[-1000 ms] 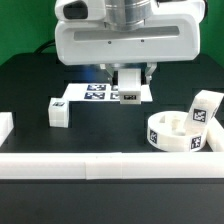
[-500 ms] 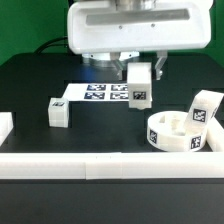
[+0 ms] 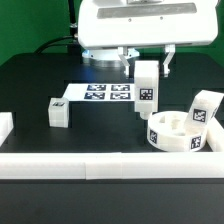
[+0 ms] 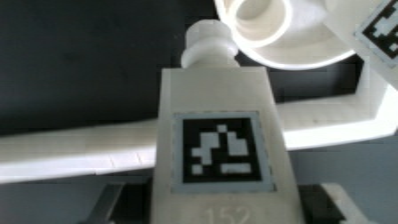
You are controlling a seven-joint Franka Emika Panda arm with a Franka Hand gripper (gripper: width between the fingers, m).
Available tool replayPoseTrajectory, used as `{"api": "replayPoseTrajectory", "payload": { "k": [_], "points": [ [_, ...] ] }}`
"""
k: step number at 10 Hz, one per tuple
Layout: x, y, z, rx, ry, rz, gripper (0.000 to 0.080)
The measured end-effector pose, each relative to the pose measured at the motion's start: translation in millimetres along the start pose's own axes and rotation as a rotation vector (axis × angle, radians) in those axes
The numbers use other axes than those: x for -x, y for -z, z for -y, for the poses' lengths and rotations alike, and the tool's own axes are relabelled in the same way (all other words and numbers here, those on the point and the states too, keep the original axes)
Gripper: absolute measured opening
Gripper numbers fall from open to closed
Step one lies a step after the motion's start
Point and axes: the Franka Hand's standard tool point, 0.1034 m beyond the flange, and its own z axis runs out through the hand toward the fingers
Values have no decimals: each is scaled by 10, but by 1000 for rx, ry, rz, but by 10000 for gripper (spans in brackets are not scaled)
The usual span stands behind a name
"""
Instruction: Assemble stool
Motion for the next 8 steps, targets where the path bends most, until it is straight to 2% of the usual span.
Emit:
{"api": "replayPoseTrajectory", "payload": {
  "k": [1,4,8],
  "points": [
    [51,-6,87,-6,13,7,337],
    [91,-35,217,-13,44,-17,337],
    [95,-61,185,-8,48,-48,337]
  ]
}}
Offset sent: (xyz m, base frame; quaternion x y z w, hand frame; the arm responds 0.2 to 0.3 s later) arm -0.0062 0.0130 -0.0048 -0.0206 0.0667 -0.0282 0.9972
